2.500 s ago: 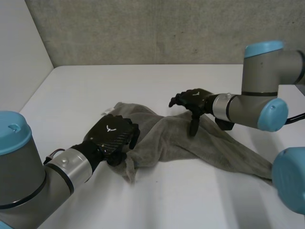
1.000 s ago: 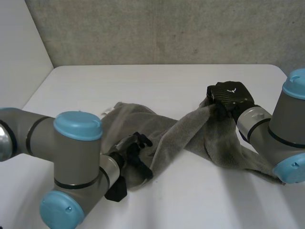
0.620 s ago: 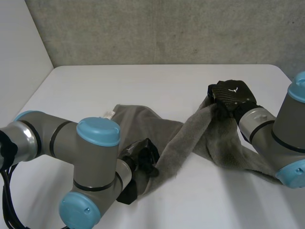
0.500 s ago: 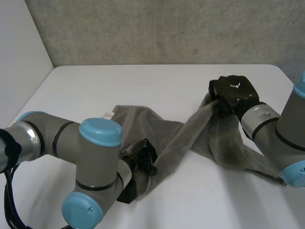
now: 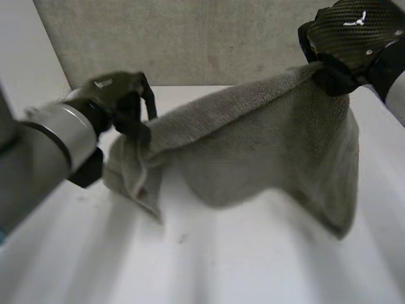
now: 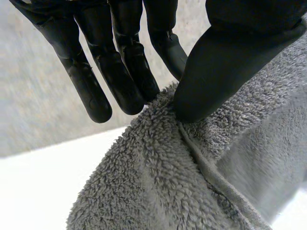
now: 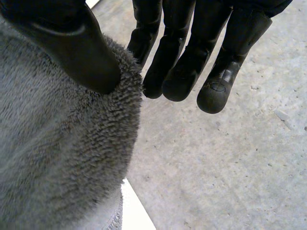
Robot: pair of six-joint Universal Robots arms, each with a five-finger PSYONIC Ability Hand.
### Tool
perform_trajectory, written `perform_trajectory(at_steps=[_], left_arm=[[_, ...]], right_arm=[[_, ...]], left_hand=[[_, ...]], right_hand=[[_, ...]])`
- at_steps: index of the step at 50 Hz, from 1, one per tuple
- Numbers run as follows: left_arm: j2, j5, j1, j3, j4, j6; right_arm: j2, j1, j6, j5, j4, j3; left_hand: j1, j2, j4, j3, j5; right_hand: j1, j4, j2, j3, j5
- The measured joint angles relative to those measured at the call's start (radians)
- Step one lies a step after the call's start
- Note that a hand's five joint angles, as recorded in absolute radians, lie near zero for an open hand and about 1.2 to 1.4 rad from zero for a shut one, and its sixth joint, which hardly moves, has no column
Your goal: Fold the towel.
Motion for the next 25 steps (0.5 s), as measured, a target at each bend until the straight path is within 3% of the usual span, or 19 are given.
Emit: perform_trajectory(at_steps=[11,20,25], left_arm=[[-0.001,0.012,0.069,0.138,-0.261,0.177],[-0.240,0.072,0.129,0.204,-0.305,0.279],[-0.417,0.080,0.139,0.362,-0.292,0.305]], right_arm=[[0.078,0.013,-0.088,-0.022,0.306,-0.125],[0.328,0.042,-0.130,-0.047,0.330,-0.146],[0.488,0.078,-0.114,-0.041,0.266,-0.250]], left_hand=[[0.000,0.003,0.000,0.000,0.009],[0.033,0.004,0.000,0.000,0.023],[0.033,0.004,0.000,0.001,0.023]], right_hand=[[0.000,0.000,0.000,0.000,0.000],[0.000,0.000,0.000,0.000,0.012],[0.000,0.000,0.000,0.000,0.012]])
